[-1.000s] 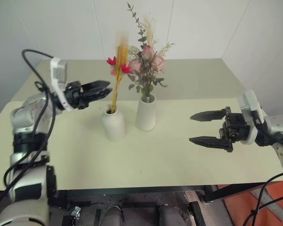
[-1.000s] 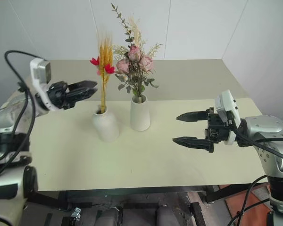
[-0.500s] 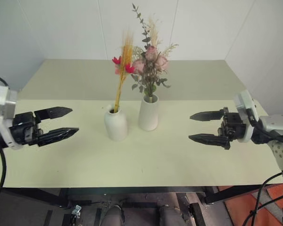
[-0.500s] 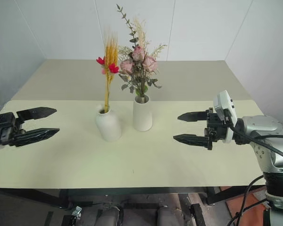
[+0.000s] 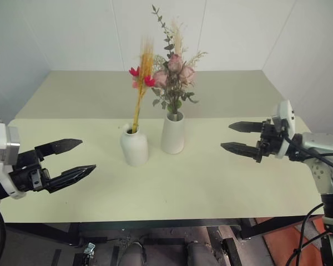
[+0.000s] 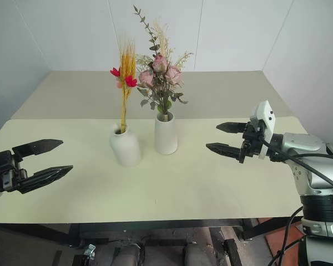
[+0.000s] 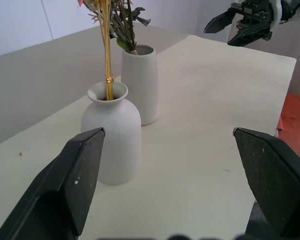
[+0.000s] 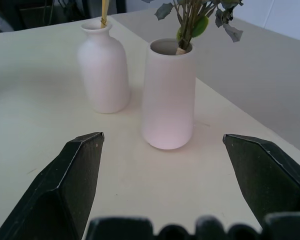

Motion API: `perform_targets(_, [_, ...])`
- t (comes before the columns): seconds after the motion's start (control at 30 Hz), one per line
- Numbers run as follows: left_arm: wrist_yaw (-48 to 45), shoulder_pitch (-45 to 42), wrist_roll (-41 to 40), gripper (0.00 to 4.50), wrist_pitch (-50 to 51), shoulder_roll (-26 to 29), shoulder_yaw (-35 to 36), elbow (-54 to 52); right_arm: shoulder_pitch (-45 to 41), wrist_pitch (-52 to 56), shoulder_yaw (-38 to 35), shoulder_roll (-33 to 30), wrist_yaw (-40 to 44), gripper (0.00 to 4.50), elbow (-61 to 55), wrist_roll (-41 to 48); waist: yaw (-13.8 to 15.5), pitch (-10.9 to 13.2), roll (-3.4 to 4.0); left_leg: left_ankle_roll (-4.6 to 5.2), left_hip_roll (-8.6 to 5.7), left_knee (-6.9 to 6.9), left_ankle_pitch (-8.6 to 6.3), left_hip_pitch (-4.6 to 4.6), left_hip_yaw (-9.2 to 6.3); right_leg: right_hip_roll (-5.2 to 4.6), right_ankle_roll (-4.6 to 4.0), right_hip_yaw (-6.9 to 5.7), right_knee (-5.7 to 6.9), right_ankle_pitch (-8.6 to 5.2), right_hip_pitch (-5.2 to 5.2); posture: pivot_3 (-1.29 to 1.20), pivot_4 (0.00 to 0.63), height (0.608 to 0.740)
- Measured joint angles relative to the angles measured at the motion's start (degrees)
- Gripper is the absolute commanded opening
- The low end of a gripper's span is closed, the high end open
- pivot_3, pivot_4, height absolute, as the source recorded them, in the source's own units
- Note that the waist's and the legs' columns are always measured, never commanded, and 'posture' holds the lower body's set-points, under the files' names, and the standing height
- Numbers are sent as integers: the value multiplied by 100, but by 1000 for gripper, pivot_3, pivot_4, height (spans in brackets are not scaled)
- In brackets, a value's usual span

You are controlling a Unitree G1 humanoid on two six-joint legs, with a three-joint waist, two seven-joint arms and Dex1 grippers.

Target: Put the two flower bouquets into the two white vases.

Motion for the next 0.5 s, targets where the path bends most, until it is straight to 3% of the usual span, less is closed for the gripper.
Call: perform_targets(0.5, [894, -58, -199, 4481, -114, -177, -591, -135, 739, 566, -309, -46, -905, 4500, -932, 90, 4, -2, -3, 0, 1, -2, 0, 7, 17, 0, -9, 17, -2, -6, 2, 0, 150, 740])
